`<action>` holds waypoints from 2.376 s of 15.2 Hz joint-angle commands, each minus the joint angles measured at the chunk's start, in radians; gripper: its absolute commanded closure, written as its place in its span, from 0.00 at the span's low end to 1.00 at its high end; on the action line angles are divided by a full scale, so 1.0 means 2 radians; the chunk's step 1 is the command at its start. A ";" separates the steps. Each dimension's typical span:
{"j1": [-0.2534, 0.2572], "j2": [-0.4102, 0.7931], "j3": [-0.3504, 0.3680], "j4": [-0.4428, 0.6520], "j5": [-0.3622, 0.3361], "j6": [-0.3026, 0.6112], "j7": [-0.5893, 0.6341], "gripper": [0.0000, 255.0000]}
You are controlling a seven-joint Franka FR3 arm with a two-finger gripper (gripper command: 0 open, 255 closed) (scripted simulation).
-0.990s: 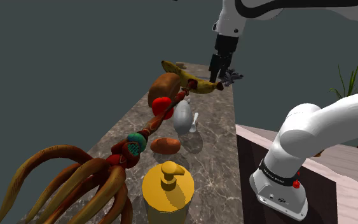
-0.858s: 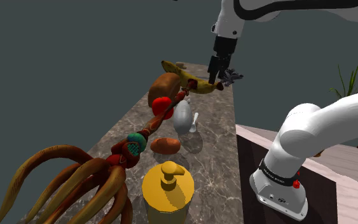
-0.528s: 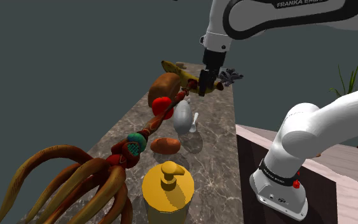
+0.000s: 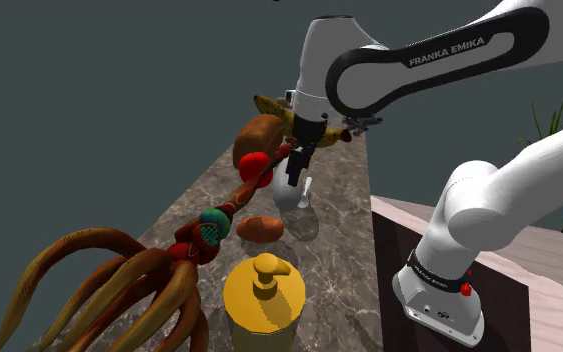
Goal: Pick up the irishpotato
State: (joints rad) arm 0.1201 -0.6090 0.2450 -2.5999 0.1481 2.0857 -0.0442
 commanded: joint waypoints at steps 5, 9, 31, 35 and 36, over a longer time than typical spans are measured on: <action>0.023 0.069 0.061 -0.023 -0.001 0.110 0.023 0.00; 0.026 0.116 0.094 -0.023 -0.017 0.163 0.043 0.00; 0.020 0.141 0.102 -0.037 -0.024 0.201 0.052 1.00; 0.025 0.119 0.095 -0.025 -0.017 0.168 0.044 1.00; 0.026 0.114 0.093 -0.022 -0.016 0.159 0.042 1.00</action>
State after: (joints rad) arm 0.1687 -0.3656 0.4360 -2.6490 0.1107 2.4262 0.0453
